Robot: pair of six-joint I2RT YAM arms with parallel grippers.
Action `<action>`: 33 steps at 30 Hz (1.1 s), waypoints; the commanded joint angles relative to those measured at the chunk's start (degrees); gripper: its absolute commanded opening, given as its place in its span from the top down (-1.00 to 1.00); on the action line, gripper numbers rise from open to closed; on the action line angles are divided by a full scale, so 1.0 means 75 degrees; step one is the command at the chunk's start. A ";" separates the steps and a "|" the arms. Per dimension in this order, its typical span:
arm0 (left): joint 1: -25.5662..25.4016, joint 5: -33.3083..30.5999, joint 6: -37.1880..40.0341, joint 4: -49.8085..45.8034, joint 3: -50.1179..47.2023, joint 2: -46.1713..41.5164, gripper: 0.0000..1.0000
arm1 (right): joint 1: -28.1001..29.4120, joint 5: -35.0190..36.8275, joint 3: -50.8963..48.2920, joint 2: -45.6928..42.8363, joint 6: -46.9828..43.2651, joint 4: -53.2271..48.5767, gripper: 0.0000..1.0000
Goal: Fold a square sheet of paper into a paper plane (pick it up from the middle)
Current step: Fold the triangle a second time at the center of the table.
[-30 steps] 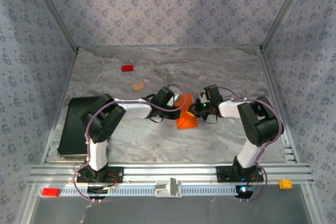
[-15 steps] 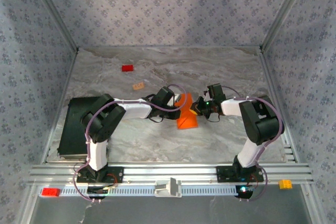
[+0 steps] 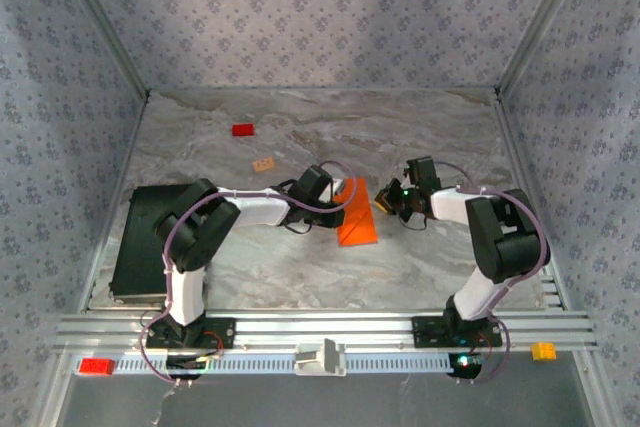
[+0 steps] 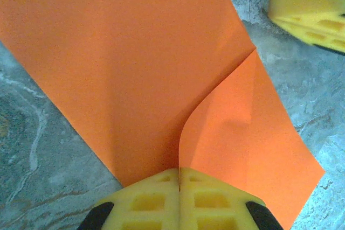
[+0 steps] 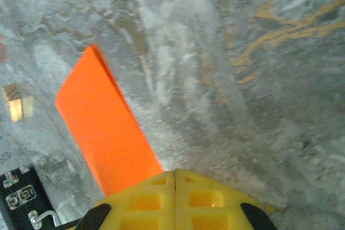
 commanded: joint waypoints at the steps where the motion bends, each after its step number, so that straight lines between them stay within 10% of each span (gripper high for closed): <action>1: 0.0042 -0.0043 0.0139 -0.0530 0.0009 0.0179 1.00 | 0.0249 -0.0170 0.0026 -0.0400 -0.0177 -0.0083 1.00; 25: 0.0070 0.0002 0.0024 -0.0499 0.0074 0.0086 0.99 | 0.1183 -0.0259 -0.0731 0.0565 -0.0065 0.0024 1.00; 33: 0.0182 -0.0274 -0.0229 -0.0997 0.0429 -0.0603 0.57 | 0.1258 -0.0253 -0.0711 0.0539 0.0164 0.0152 1.00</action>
